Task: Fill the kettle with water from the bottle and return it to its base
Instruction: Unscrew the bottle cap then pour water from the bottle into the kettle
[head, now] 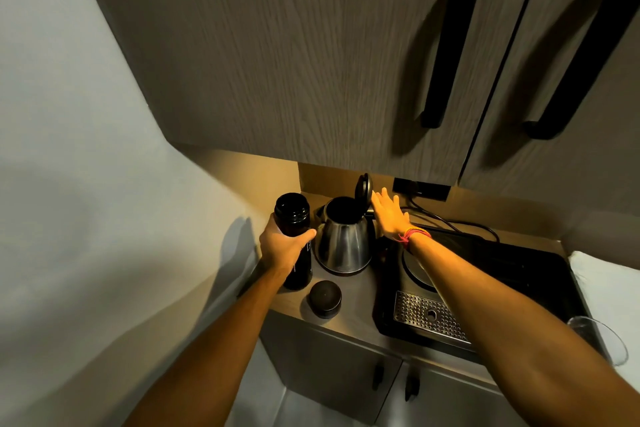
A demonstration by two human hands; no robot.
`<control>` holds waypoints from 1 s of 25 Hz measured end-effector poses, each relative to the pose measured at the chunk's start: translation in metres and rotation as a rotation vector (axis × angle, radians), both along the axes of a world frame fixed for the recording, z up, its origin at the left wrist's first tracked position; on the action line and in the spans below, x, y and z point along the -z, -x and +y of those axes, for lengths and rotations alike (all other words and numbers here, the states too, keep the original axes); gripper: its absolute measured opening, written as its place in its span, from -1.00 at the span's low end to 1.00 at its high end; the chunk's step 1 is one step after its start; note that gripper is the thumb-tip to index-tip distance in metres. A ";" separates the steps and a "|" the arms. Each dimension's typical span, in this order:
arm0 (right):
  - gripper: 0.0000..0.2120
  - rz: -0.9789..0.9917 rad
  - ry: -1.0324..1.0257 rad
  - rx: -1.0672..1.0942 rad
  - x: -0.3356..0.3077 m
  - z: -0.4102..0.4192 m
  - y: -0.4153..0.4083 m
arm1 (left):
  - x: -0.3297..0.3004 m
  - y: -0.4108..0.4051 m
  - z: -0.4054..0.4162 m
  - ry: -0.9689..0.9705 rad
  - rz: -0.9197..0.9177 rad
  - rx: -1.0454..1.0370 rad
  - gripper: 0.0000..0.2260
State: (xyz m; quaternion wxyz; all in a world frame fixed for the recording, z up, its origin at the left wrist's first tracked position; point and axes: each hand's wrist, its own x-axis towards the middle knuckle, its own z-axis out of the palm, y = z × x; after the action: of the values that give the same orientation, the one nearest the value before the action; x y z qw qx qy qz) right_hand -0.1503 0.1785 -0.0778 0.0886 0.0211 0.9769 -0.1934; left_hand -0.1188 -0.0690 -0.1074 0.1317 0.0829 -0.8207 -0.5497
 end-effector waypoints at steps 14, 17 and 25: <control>-0.40 -0.014 0.056 0.052 0.000 -0.003 -0.006 | -0.044 0.013 0.011 0.788 -0.065 0.171 -0.34; -0.44 -0.018 0.139 0.106 0.000 -0.003 -0.006 | -0.050 0.018 0.016 0.903 -0.064 0.189 -0.32; -0.47 -0.011 0.179 0.120 0.000 -0.003 -0.007 | -0.052 0.027 0.017 1.039 -0.090 0.197 -0.26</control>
State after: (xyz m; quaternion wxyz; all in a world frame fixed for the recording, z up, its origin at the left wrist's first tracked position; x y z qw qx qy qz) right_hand -0.1437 0.1760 -0.0779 0.0836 0.0726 0.9522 -0.2847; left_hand -0.1455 -0.0521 -0.0552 0.0676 -0.0472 -0.9937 -0.0760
